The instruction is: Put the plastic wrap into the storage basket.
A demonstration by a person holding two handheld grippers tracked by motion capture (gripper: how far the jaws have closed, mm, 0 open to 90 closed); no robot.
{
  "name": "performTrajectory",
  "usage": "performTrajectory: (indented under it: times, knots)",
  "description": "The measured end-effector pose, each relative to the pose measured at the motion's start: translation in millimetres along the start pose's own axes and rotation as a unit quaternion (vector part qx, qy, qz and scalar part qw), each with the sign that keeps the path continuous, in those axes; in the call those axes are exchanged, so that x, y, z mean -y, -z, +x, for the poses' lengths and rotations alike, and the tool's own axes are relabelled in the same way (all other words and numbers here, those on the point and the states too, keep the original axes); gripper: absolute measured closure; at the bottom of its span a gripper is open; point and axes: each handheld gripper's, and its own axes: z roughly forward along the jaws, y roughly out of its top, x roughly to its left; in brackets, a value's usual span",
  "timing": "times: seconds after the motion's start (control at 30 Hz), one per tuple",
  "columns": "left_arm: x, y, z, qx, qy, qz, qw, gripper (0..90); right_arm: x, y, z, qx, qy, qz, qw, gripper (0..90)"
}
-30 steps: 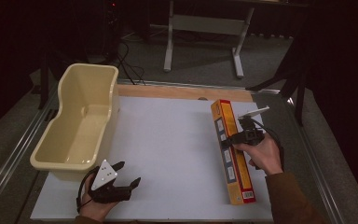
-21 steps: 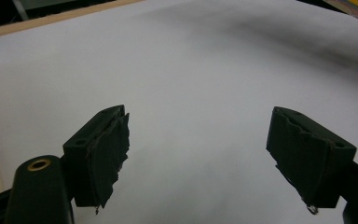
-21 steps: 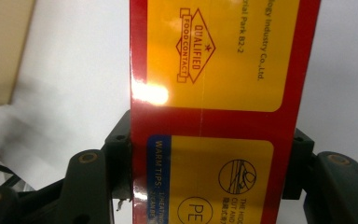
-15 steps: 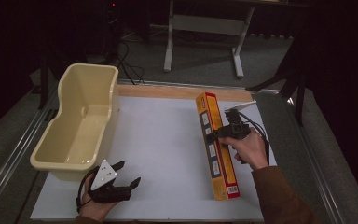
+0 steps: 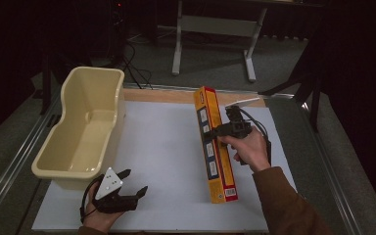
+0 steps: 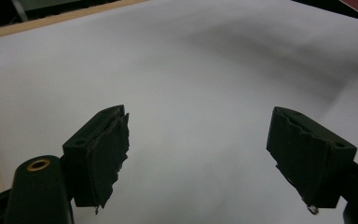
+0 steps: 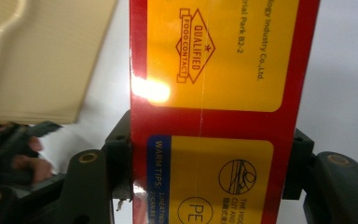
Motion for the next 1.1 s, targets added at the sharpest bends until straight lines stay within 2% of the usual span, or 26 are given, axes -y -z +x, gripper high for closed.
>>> performTrajectory:
  times: [0.3, 0.47, 0.6, 0.7, 0.8, 1.1]
  knots:
    - [-0.1, 0.6, 0.0, 0.000, 0.000, -0.001, 1.0000, 20.3, -8.7, -4.8, 30.8, -0.025, 0.022, -0.006, 0.9994, 39.4]
    - [-0.2, 0.7, -0.1, 0.002, -0.001, -0.002, 1.0000, 20.2, -18.7, -10.2, 49.5, -0.030, 0.034, -0.003, 0.9990, 39.4]
    - [-0.2, 0.6, -0.2, 0.003, -0.001, -0.002, 1.0000, 20.2, -29.5, -17.5, 59.2, -0.030, 0.038, 0.001, 0.9988, 39.5]
    - [-0.3, 0.9, 0.3, 0.003, -0.001, -0.003, 1.0000, 20.2, -38.4, -22.7, 65.1, -0.036, 0.034, -0.002, 0.9988, 39.5]
    - [-0.1, 1.1, 0.5, 0.004, 0.000, -0.004, 1.0000, 20.2, -46.3, -27.4, 69.4, -0.053, 0.025, -0.005, 0.9983, 39.5]
    - [-0.1, 1.2, 0.5, 0.006, 0.000, -0.005, 1.0000, 20.2, -61.4, -41.1, 81.7, -0.083, 0.007, -0.010, 0.9964, 39.5]
